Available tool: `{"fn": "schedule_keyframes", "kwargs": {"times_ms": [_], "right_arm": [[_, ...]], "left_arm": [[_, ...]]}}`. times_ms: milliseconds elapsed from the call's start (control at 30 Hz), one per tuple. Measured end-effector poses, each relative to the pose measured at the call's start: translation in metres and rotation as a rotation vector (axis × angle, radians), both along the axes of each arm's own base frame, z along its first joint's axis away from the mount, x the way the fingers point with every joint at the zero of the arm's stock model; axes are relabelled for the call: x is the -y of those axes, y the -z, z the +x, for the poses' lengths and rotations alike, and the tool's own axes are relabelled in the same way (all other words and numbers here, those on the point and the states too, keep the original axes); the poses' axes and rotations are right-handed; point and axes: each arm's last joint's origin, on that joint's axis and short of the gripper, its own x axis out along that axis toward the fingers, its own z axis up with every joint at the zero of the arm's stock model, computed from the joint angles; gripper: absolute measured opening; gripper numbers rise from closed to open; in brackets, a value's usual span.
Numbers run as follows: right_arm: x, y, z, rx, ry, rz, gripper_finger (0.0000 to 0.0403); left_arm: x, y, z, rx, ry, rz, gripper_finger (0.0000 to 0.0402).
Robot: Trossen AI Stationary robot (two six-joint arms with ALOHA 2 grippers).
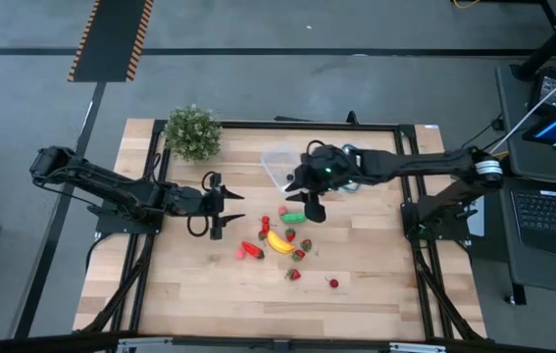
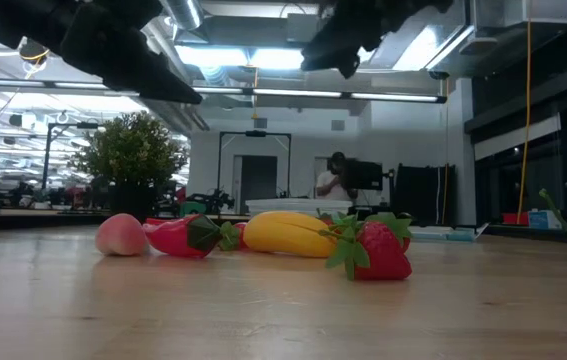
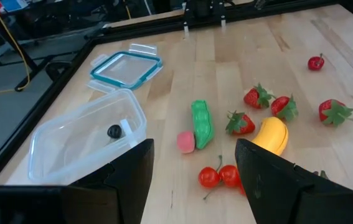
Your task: Pick and placing Produce into tupperware
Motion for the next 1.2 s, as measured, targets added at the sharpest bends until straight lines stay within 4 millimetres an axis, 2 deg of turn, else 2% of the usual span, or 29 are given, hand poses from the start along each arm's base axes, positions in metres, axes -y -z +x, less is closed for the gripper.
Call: {"fn": "schedule_keyframes", "kwargs": {"times_ms": [200,433,700,900,1200], "right_arm": [[-0.008,0.032,-0.033,0.109,-0.005,0.019,0.0122],[-0.021,0.047,-0.077,0.231,-0.021,0.074,0.0122],[-0.039,0.062,-0.113,0.383,-0.104,0.100,0.0122],[-0.047,0.079,-0.123,0.415,-0.144,0.110,0.0122],[-0.051,0.081,-0.122,0.389,-0.140,0.166,0.0122]], "left_arm": [[0.000,-0.001,0.000,0.009,0.005,-0.010,0.0220],[0.001,-0.002,0.000,0.020,0.018,-0.047,0.0220],[0.002,-0.006,0.002,0.068,0.027,-0.081,0.0220],[0.003,-0.006,0.002,0.080,0.033,-0.155,0.0220],[0.002,-0.005,0.002,0.062,0.045,-0.113,0.0220]]}}
